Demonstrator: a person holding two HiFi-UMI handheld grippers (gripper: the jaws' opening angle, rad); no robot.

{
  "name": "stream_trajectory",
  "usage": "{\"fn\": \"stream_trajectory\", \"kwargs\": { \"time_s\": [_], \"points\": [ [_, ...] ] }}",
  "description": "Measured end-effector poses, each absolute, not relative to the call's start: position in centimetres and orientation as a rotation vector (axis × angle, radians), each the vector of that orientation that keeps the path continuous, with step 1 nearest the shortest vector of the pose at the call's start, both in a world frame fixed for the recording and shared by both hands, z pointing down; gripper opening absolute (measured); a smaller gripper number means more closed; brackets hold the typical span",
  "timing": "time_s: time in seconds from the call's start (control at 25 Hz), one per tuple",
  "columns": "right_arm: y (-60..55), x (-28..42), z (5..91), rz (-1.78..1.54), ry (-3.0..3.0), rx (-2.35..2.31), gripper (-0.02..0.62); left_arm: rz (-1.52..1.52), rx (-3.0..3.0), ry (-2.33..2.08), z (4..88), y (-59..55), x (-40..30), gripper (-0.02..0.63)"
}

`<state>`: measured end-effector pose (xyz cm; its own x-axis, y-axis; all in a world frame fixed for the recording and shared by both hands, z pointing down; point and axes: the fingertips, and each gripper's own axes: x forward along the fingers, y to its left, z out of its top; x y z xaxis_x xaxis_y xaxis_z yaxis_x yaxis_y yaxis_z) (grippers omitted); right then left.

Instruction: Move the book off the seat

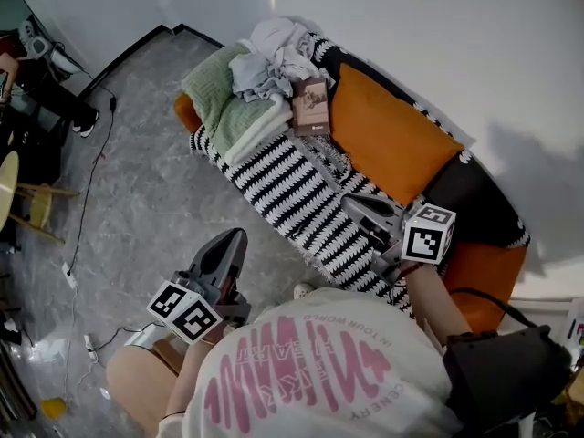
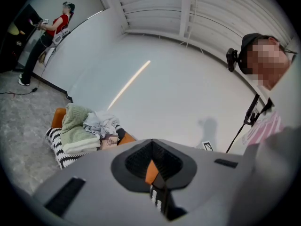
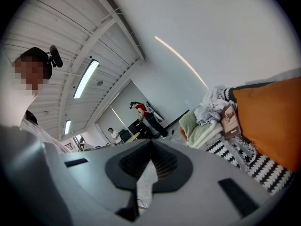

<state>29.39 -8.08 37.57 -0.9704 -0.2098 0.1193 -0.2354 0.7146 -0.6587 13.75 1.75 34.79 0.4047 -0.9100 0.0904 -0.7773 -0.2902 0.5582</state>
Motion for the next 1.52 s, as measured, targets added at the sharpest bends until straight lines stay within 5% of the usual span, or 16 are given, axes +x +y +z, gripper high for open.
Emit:
{"fn": "stream_trajectory", "kwargs": {
  "time_s": [1.52],
  "points": [
    [-11.0, 33.1, 41.4, 1.359, -2.814, 0.526, 0.008, -0.217, 2.106, -1.497, 34.4, -0.5, 13.3, 0.008]
  ]
}}
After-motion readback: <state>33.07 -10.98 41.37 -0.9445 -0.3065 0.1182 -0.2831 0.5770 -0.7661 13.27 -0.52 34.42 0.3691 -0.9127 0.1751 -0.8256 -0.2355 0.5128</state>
